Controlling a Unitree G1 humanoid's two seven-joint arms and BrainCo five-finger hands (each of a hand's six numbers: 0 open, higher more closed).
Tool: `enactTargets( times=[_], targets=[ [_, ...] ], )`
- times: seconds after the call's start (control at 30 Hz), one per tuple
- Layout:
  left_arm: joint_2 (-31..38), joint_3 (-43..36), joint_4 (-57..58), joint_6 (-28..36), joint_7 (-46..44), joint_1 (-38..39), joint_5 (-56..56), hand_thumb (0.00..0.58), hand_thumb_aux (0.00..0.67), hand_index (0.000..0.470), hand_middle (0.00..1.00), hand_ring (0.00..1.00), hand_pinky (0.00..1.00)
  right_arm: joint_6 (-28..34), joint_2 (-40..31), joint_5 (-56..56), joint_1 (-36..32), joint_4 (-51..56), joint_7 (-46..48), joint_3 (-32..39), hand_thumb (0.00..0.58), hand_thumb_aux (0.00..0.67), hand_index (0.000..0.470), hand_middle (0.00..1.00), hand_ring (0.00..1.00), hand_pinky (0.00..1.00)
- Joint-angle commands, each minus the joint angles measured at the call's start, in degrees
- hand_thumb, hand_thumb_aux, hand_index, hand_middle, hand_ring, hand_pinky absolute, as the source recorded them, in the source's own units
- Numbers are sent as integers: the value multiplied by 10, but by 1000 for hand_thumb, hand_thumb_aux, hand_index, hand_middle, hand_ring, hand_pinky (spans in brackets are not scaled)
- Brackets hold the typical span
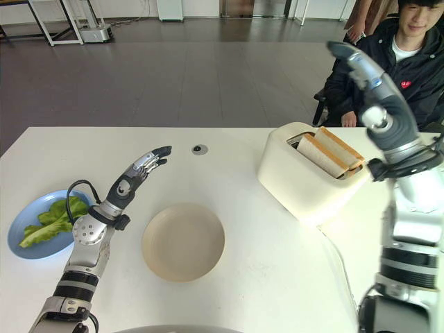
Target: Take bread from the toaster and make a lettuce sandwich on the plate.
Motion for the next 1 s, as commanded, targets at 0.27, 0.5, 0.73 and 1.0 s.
enactTargets(
  times=[0.27, 0.5, 0.73, 1.0],
  targets=[
    [2, -1, 1, -1, -11, -3, 4, 0, 0, 0, 0, 0, 0, 18, -63, -187, 1, 247, -64, 111, 31, 18, 13, 0, 0, 0],
    [0, -2, -5, 1, -14, 0, 4, 0, 0, 0, 0, 0, 0, 8, -62, -191, -30, 304, -78, 150, 474, 384, 269, 0, 0, 0],
    [1, -1, -6, 1, -16, 2, 4, 0, 0, 0, 0, 0, 0, -10, -53, -161, -28, 272, -62, 162, 480, 391, 275, 0, 0, 0],
    [8, 7, -10, -3, -13, 5, 6, 0, 0, 0, 0, 0, 0, 4, -47, -128, -35, 227, -85, 125, 580, 670, 470, 0, 0, 0]
  ],
)
